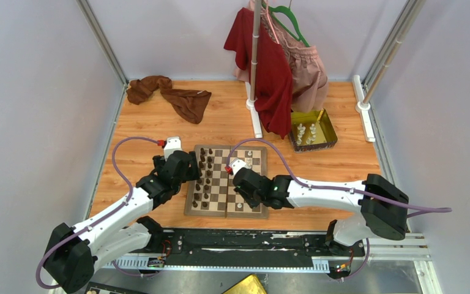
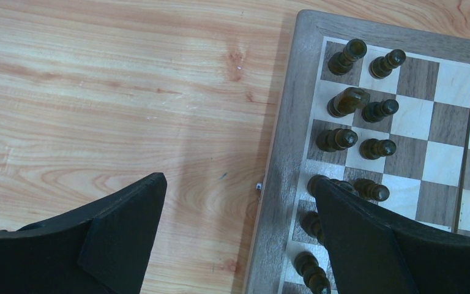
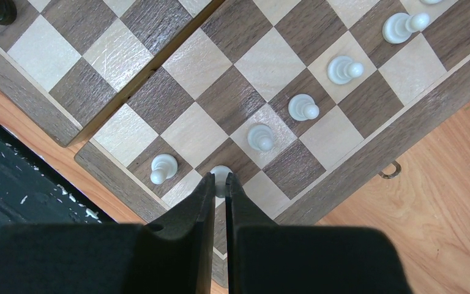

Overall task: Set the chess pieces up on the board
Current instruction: Place the chess piece on the chessboard, then pick up the chess piece from the storage box.

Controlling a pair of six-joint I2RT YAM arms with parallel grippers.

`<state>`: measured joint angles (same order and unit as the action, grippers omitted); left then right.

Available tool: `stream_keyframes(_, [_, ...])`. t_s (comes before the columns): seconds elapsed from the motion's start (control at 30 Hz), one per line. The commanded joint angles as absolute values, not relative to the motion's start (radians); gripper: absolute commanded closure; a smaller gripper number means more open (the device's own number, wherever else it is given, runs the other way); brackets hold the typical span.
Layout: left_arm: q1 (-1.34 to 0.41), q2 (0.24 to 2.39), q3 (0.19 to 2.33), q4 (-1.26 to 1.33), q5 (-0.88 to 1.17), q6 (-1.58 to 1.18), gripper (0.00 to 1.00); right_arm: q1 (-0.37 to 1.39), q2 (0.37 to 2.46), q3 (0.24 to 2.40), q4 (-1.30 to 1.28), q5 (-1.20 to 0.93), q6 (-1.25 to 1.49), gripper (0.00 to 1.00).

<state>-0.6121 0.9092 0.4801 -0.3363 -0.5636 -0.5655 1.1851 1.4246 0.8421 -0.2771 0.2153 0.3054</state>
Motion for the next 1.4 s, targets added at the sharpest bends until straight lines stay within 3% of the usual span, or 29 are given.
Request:
stream_keyframes(0.0, [-0.620, 0.910, 0.470, -0.304, -0.577, -0.581, 0.00, 1.176, 1.439, 0.830, -0.266, 0.214, 0.317, 0.91])
stream_keyframes(0.4, [-0.621, 0.899, 0.465, -0.304, -0.575, -0.584, 0.00, 1.176, 1.424, 0.841, -0.274, 0.223, 0.309, 0.72])
stream_keyframes(0.97, [-0.620, 0.887, 0.466, -0.310, -0.575, -0.585, 0.00, 1.202, 1.321, 0.862, -0.322, 0.243, 0.300, 0.71])
stream_keyframes(1.37, [-0.620, 0.886, 0.474, -0.315, -0.577, -0.586, 0.00, 1.251, 1.359, 0.890, -0.309, 0.138, 0.255, 0.70])
